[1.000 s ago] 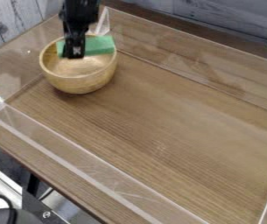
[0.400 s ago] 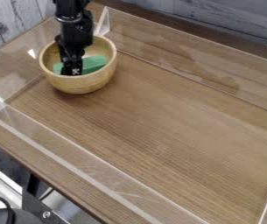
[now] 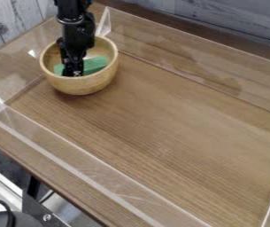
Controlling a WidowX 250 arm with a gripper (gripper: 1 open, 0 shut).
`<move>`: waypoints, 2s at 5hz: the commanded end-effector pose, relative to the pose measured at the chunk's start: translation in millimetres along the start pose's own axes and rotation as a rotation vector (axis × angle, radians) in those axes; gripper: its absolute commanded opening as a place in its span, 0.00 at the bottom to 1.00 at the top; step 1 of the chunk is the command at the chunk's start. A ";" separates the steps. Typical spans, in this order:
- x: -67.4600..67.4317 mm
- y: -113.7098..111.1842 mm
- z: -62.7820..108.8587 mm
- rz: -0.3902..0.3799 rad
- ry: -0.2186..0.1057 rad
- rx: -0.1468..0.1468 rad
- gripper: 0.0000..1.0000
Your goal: Put the green block in the brown bowl
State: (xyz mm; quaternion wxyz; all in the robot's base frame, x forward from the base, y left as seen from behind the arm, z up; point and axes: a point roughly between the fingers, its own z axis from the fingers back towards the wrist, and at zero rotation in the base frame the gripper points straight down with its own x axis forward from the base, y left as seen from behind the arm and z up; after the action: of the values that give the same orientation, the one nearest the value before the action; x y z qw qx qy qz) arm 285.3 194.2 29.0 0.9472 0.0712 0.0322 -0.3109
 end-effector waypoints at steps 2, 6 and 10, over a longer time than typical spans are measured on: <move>0.2 19.1 -7.2 0.008 -0.017 0.019 0.00; 3.5 15.7 -17.1 -0.016 0.000 0.005 0.00; 6.9 20.3 -18.8 0.017 0.005 -0.057 0.00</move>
State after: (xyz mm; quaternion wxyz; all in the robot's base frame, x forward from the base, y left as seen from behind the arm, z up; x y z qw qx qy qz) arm 307.4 203.8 21.2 0.9487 0.0527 0.0361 -0.3096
